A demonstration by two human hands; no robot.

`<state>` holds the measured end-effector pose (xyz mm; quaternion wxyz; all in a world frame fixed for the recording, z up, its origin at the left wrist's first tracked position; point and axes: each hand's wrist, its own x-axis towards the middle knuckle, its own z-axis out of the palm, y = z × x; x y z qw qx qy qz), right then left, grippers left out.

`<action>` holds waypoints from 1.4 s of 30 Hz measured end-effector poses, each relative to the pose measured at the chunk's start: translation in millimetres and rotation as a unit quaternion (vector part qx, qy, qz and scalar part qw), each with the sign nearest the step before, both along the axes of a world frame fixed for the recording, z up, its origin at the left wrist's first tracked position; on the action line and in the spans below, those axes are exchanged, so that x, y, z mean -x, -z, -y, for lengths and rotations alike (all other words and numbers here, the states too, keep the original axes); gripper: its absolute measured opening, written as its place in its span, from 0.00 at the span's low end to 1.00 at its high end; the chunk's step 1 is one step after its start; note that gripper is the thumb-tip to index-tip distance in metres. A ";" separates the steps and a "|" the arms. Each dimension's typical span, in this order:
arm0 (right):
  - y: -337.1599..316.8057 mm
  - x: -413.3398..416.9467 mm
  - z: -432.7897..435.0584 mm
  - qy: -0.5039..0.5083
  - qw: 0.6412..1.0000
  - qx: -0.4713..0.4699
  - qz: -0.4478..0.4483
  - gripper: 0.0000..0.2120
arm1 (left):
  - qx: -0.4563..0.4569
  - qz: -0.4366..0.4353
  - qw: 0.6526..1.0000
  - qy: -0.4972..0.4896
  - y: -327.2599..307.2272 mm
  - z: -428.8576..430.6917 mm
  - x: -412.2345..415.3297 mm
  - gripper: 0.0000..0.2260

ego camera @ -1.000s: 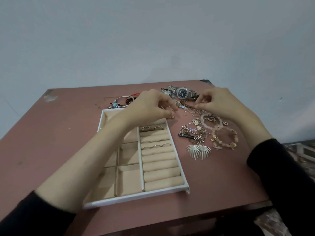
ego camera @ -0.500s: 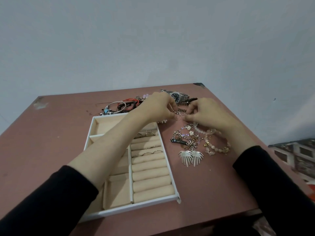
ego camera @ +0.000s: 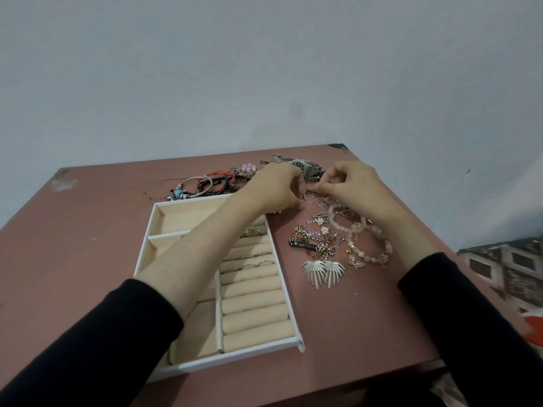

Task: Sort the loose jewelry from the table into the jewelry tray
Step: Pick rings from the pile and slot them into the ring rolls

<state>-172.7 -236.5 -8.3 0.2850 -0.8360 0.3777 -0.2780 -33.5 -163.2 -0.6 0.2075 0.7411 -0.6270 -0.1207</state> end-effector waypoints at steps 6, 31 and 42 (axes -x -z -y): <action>-1.1 -0.6 -0.8 0.018 1.000 0.011 0.018 0.05 | -0.014 -0.030 0.999 0.018 -1.3 3.9 0.4 0.09; -5.9 -4.5 -43.1 -0.086 0.982 -0.139 0.096 0.06 | 0.092 -0.160 0.983 -0.024 -15.6 -96.5 -16.8 0.06; -2.1 -8.0 -93.6 -0.223 0.933 -0.228 0.166 0.10 | 0.071 -0.152 0.986 -0.025 -16.6 -164.0 -2.1 0.03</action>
